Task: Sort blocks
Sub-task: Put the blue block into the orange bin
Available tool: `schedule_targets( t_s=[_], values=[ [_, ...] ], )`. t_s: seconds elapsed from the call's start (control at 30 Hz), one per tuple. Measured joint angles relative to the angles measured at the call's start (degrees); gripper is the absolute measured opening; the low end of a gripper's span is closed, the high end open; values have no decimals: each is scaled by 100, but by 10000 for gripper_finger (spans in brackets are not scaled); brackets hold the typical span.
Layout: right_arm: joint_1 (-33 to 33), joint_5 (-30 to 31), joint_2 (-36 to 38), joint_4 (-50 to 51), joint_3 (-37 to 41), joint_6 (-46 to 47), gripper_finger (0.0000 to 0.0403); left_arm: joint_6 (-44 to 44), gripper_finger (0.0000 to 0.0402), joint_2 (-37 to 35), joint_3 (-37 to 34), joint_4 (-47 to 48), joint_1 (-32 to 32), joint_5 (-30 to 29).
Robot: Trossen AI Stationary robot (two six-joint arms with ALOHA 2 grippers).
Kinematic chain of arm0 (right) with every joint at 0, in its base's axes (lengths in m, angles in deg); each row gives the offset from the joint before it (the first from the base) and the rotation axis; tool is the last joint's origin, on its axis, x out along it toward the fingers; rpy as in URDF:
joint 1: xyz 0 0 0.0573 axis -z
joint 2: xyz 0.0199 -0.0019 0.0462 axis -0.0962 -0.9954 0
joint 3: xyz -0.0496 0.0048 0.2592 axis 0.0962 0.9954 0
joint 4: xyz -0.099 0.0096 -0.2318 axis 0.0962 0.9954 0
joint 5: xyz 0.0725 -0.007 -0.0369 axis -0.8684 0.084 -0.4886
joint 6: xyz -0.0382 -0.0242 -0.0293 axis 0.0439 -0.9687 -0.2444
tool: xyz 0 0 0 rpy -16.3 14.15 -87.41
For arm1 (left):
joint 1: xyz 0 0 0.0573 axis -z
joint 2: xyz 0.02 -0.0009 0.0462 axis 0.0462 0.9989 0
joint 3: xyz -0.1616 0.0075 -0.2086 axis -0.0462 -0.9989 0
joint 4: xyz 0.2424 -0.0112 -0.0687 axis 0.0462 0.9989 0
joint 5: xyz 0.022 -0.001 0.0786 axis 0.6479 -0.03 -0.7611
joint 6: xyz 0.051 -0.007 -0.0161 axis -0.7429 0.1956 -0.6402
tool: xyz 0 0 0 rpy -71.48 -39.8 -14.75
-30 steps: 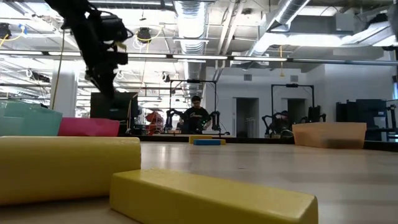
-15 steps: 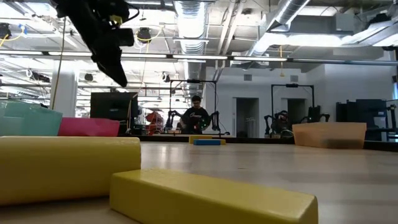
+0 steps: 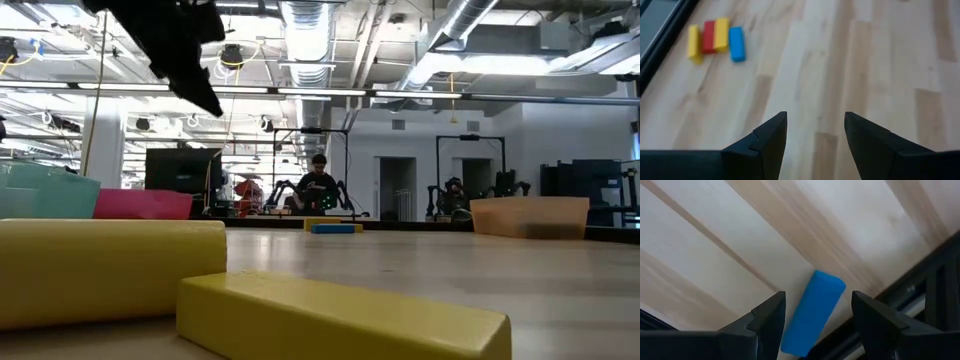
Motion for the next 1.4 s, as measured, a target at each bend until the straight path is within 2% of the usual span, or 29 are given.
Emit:
schedule_targets(
  t_s=[0.37,0.5,0.7,0.9,1.07,1.4],
  values=[
    [-429,23,-59,-109,16,1073,239,103,194,209,8,-583,986,-9],
    [-426,6,-127,-522,277,1024,239,101,194,425,4,-708,1260,-12],
    [-413,-14,-125,-384,315,1250,239,84,194,653,2,-809,1554,-40],
    [-373,-6,-127,-444,323,1248,239,61,194,721,0,-922,1681,-51],
    [-201,-69,-122,-839,681,1049,237,28,194,728,1,-1095,1769,-53],
    [14,-201,-119,-1201,917,670,183,0,194,726,0,-1095,1932,-70]
  ],
)
